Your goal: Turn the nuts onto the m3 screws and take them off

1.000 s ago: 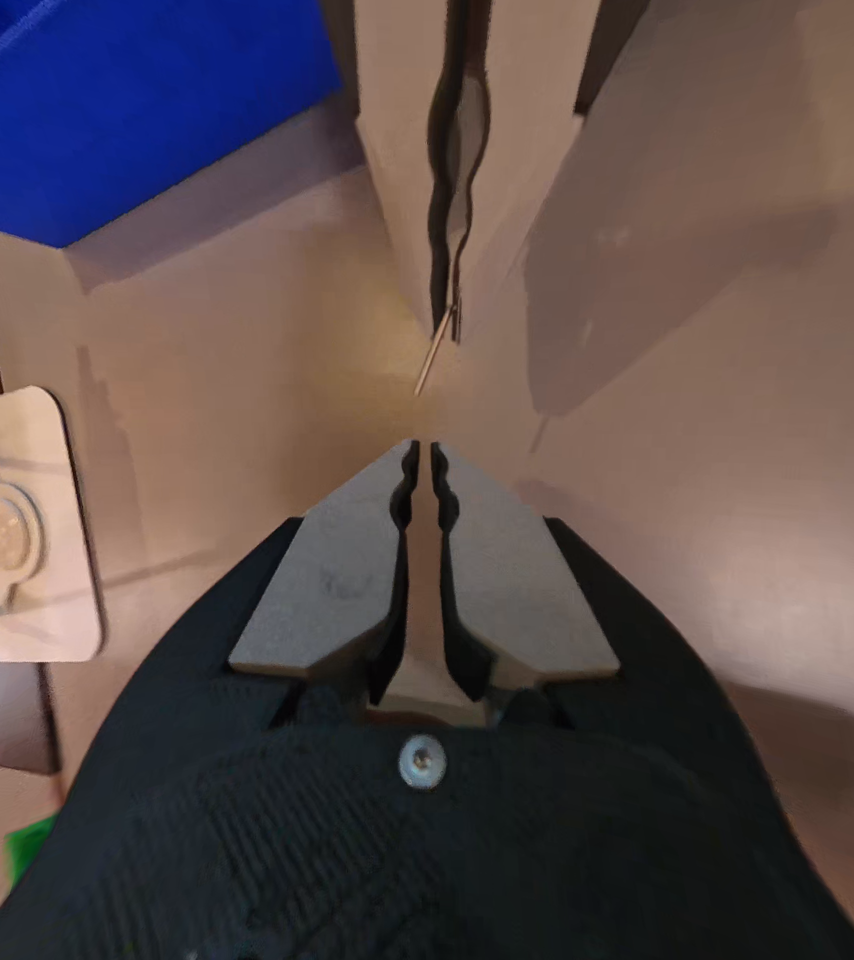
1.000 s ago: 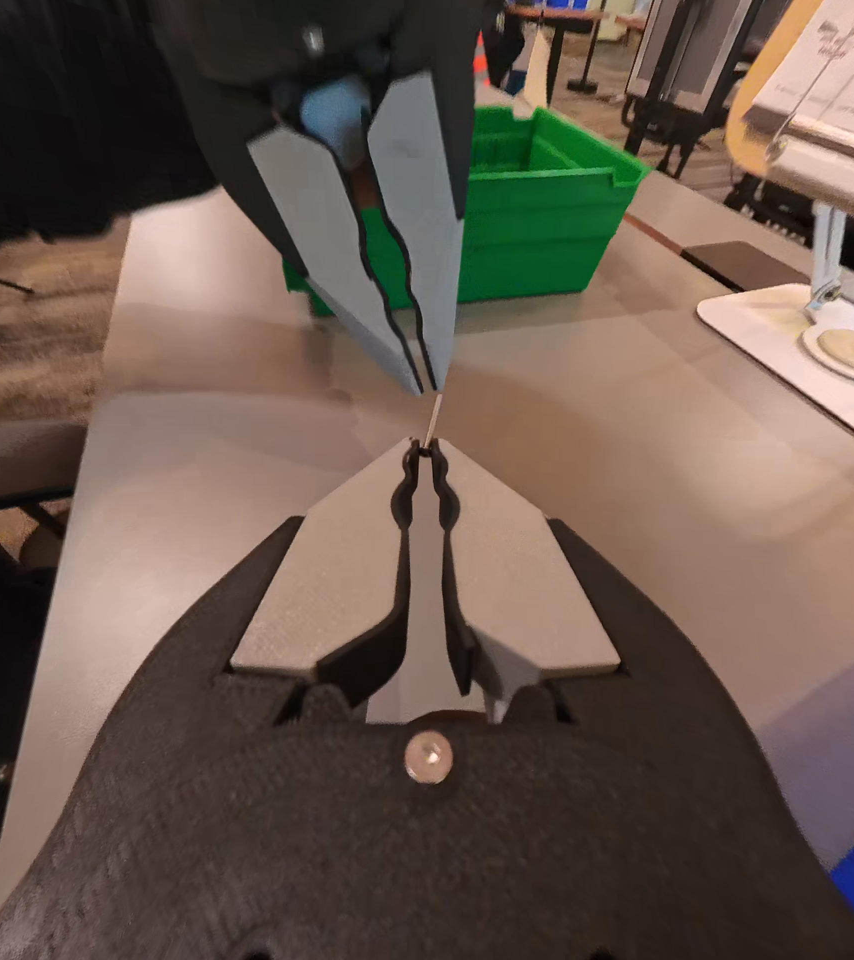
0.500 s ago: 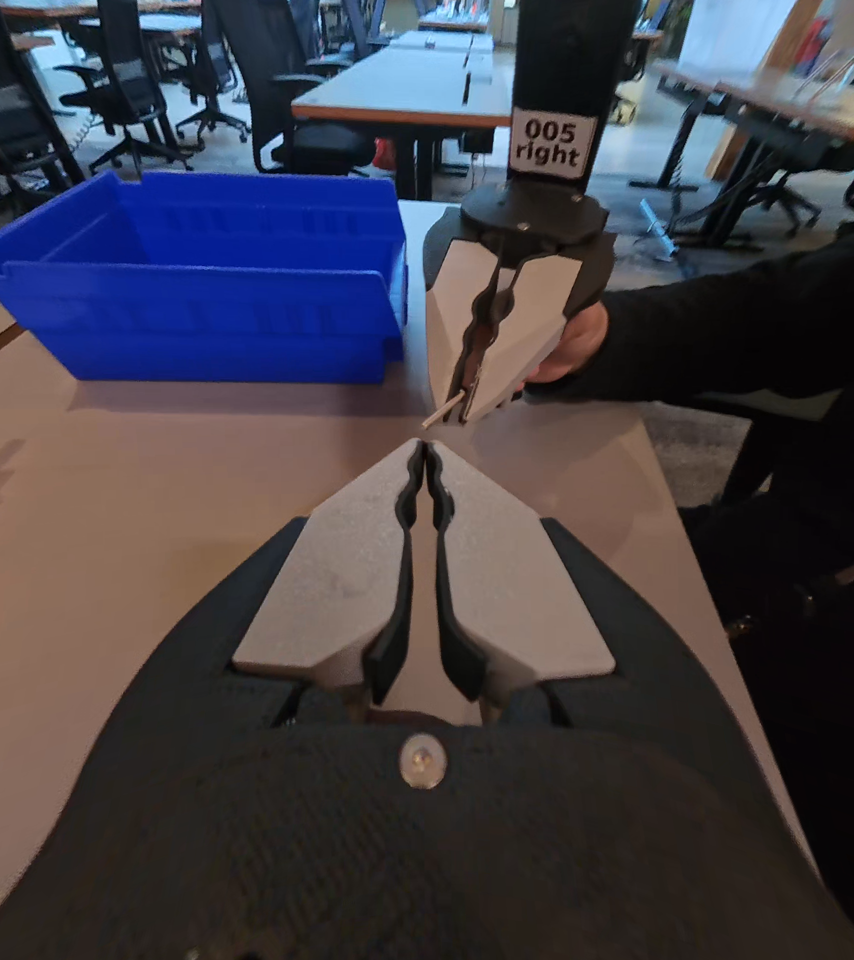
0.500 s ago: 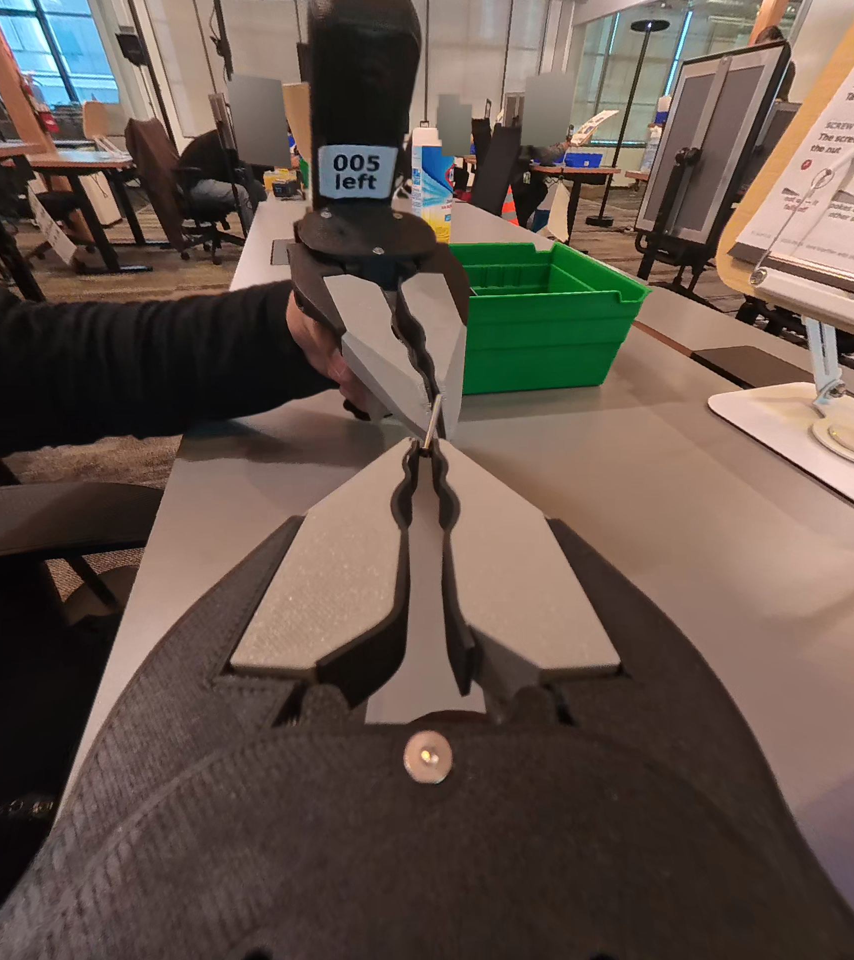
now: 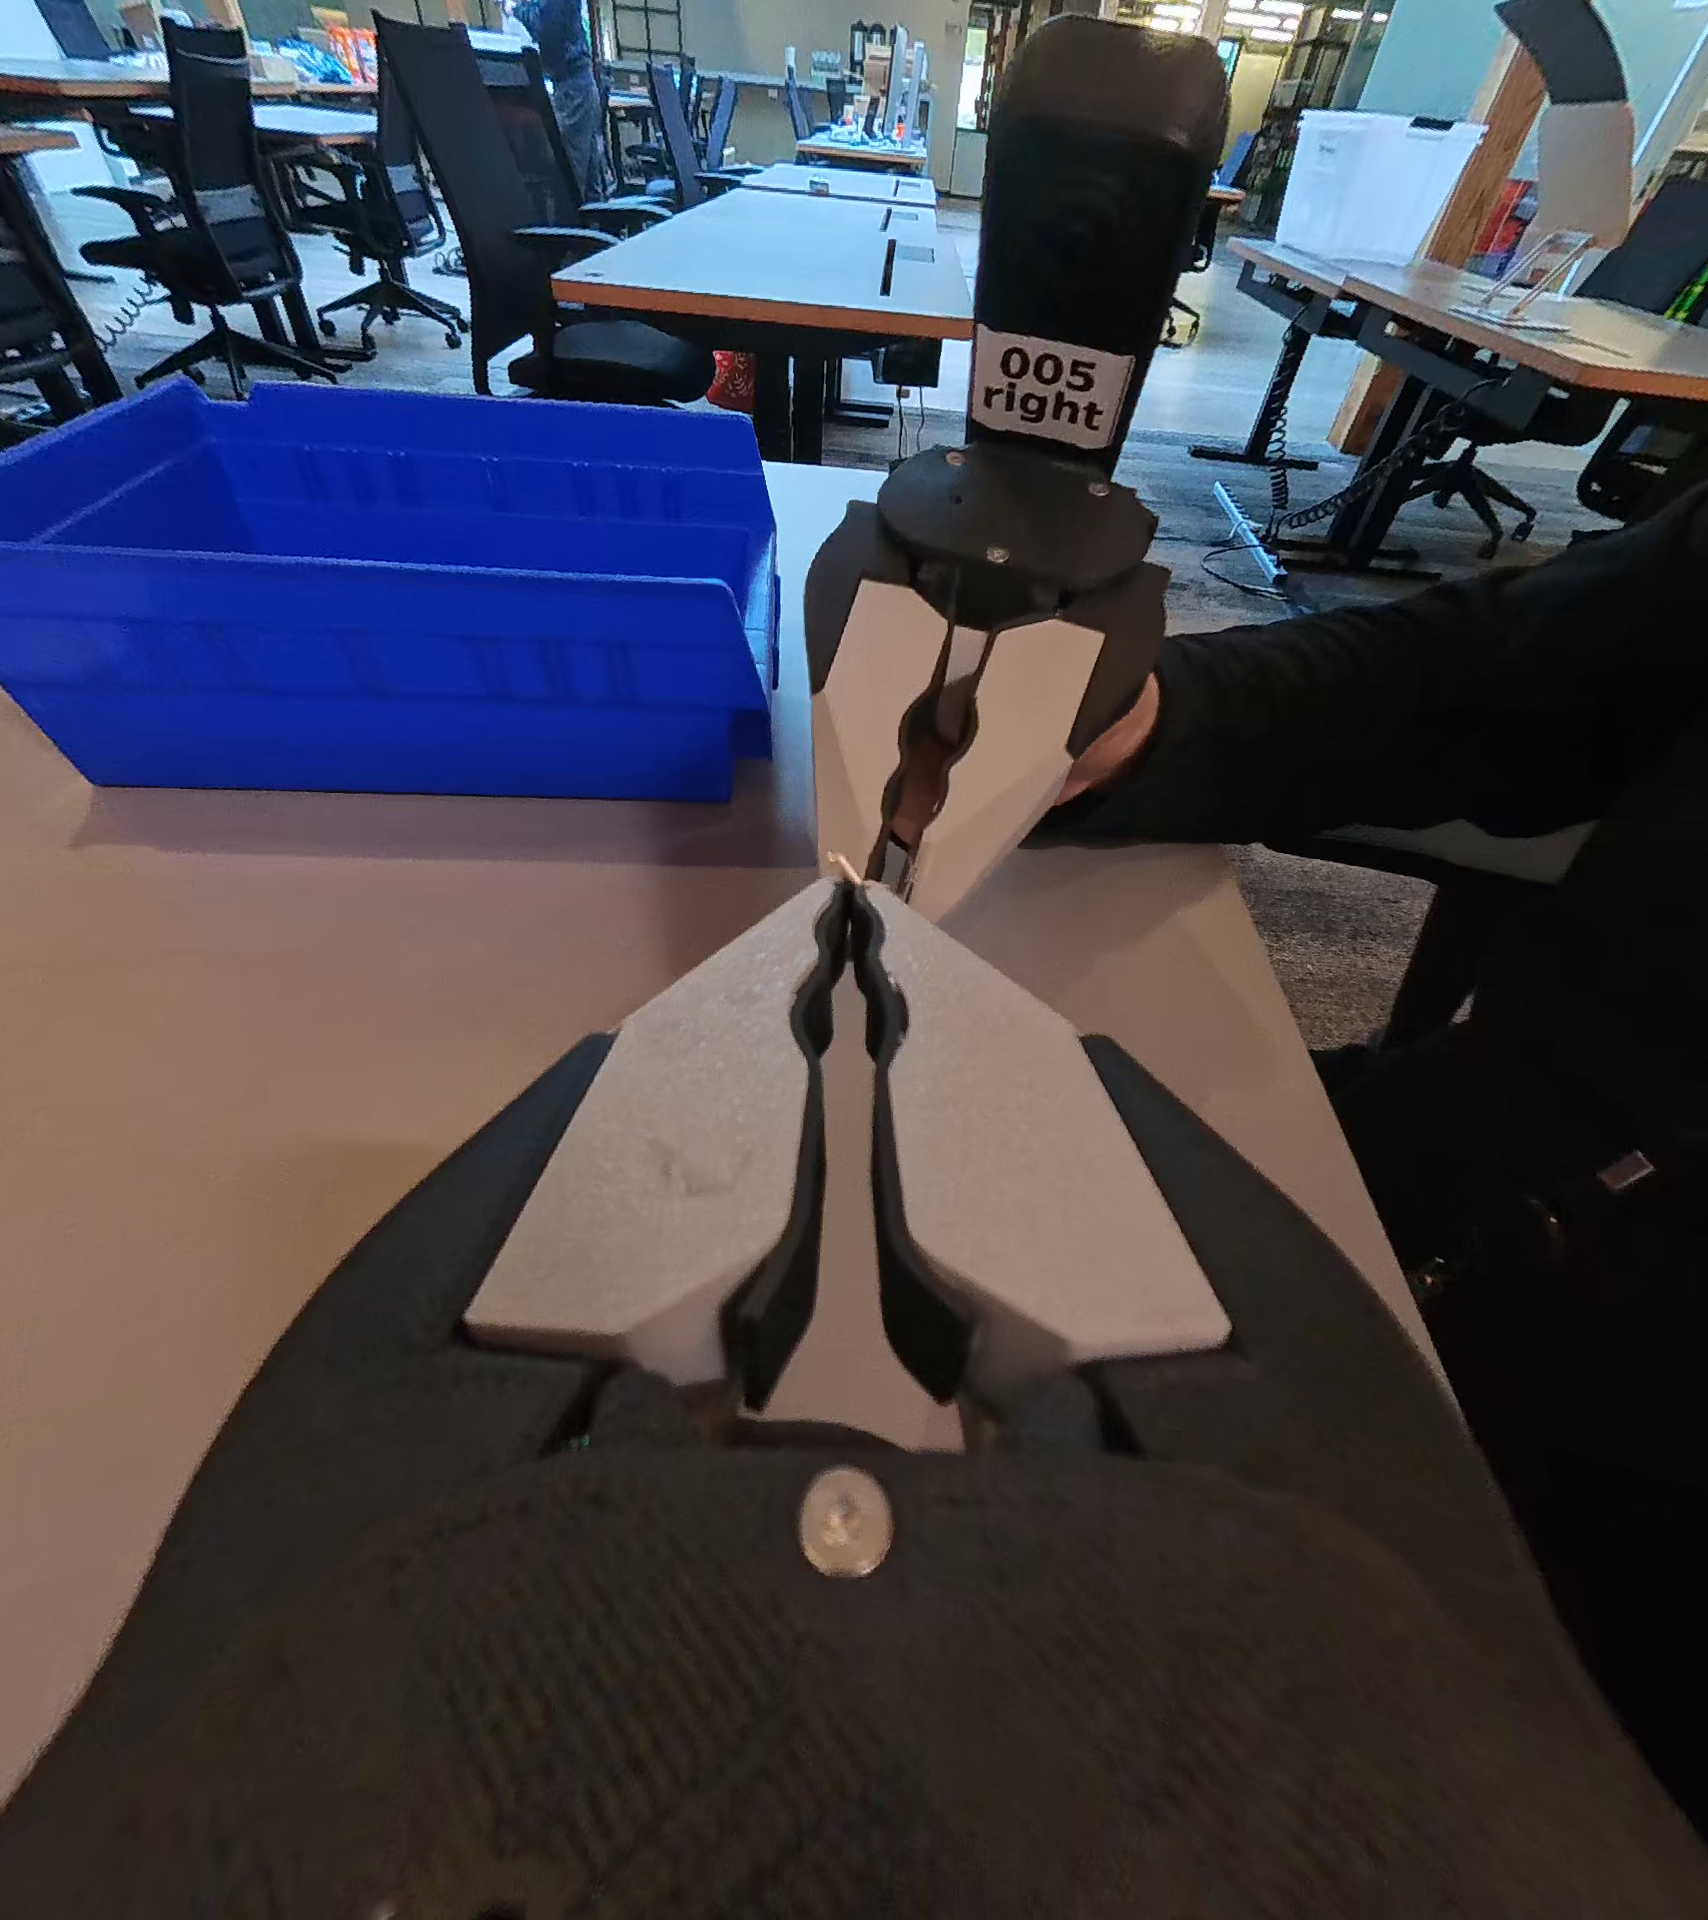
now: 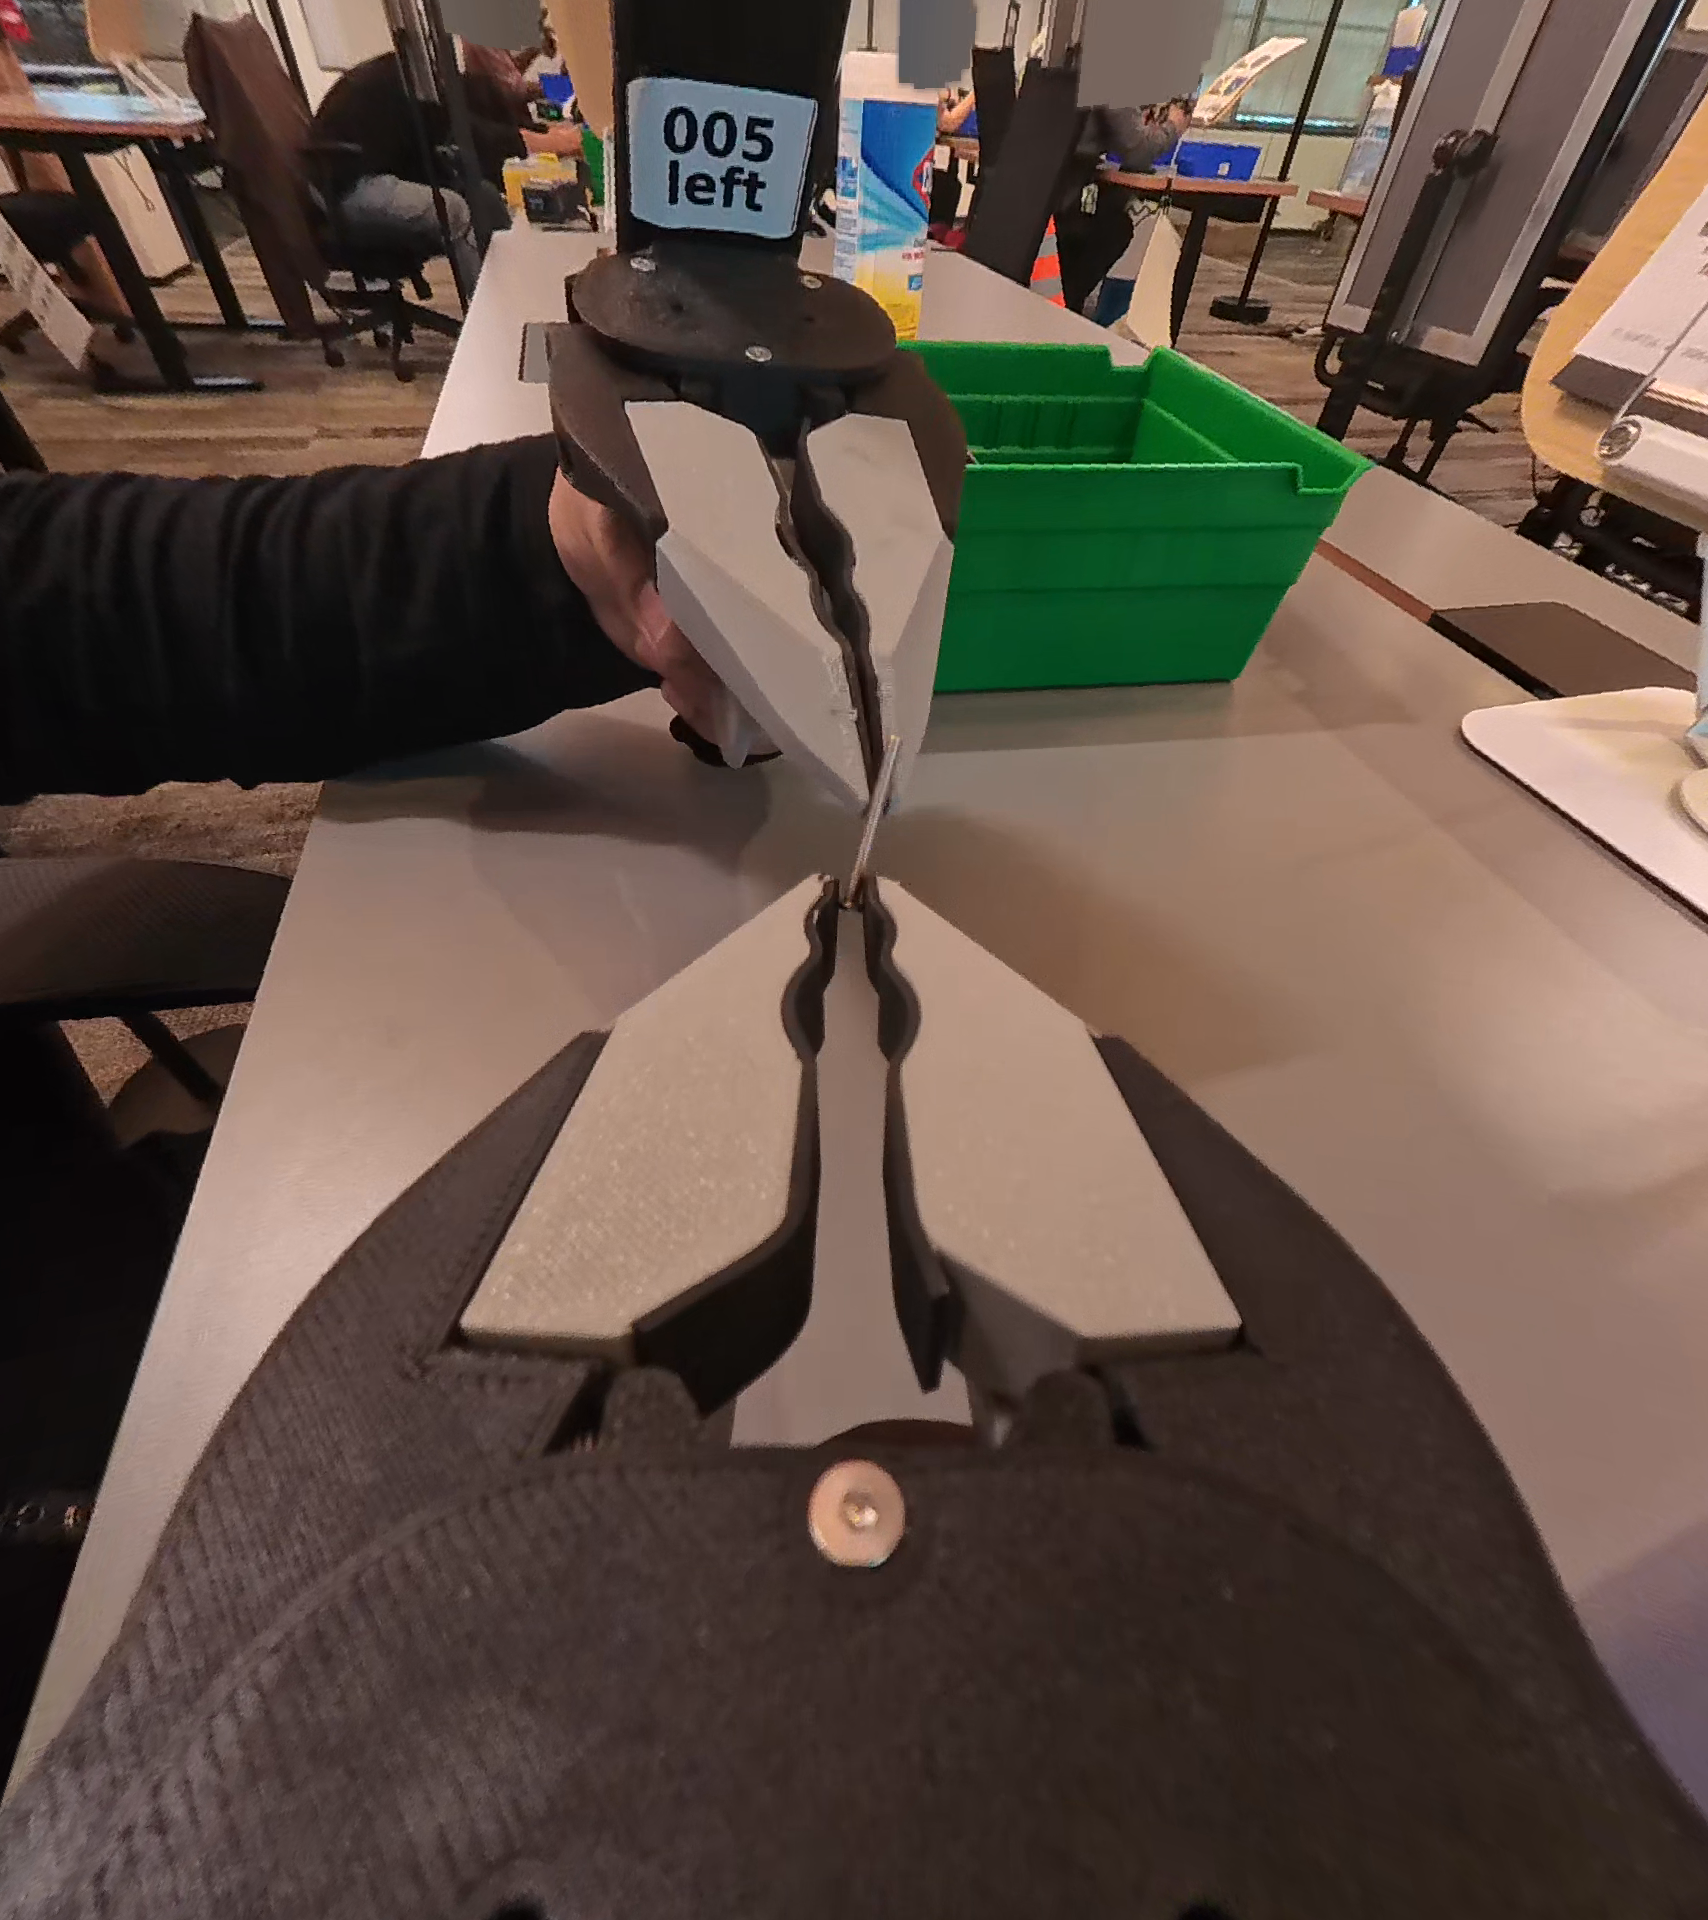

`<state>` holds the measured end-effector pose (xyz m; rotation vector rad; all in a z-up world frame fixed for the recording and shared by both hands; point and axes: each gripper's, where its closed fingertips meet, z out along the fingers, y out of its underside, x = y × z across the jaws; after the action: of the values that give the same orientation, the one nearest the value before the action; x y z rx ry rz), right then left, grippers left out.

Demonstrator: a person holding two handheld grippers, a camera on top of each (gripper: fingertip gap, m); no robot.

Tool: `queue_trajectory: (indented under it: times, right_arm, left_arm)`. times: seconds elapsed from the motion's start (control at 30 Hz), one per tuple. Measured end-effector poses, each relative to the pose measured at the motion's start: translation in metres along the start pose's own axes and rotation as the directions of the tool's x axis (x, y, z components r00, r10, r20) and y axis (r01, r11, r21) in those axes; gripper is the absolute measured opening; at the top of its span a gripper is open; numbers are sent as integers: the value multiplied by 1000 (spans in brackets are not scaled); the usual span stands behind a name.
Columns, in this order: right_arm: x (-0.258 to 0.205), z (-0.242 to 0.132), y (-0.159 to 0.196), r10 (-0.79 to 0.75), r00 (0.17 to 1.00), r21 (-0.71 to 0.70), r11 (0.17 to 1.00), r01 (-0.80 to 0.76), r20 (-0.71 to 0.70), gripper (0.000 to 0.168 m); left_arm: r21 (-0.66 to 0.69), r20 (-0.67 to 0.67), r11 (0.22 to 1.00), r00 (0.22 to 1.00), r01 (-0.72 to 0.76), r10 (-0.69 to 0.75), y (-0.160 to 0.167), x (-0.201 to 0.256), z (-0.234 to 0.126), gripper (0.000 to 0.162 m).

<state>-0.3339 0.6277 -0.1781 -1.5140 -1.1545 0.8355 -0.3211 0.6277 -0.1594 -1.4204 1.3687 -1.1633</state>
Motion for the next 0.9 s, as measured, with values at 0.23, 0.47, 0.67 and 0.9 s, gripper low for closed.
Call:
queue_trajectory:
  times: [0.23, 0.47, 0.67, 0.9]
  right_arm:
    - [-1, 1, 2, -18, 1000, -8, 1000, 18, -3, 1]
    - [-4, 4, 4, -33, 999, -23, 999, 33, 7, 2]
    - [-3, 5, 9, -28, 1000, -39, 999, 29, 8, 2]
    - [-2, 2, 0, 28, 999, 18, 999, -28, 28, 2]
  left_arm:
    - [32, -24, 999, 999, 31, -30, -1, 2, 0, 3]
    - [51, -34, 998, 998, 45, -44, -4, 4, 1, 3]
    - [38, -21, 999, 999, 33, -32, -1, 5, 5, 0]
    - [71, -5, 997, 999, 42, -42, -5, 4, 2, 0]
